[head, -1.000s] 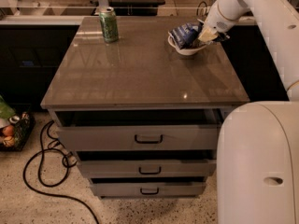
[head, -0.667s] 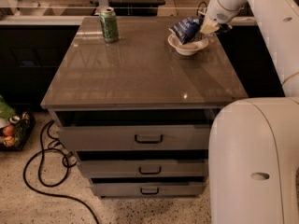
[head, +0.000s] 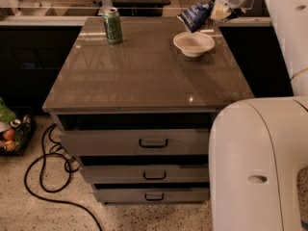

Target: Pick blue chip bag from paper bowl and place on counter

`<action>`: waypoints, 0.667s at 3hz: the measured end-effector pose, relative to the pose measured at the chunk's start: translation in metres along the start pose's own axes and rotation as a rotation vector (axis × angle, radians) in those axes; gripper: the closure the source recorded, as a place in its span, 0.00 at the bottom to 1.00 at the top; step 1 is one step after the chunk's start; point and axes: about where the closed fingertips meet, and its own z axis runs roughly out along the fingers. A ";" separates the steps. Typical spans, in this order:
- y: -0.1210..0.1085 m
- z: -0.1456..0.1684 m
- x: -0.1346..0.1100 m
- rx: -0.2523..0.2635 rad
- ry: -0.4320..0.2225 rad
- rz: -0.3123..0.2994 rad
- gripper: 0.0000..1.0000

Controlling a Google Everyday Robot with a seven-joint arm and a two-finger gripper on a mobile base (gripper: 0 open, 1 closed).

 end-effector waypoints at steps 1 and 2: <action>0.000 -0.024 -0.014 -0.005 -0.047 0.000 1.00; 0.008 -0.046 -0.038 -0.024 -0.125 -0.022 1.00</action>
Offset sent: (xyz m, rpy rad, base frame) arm -0.0641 0.0571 0.0723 0.1505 -0.0288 0.1771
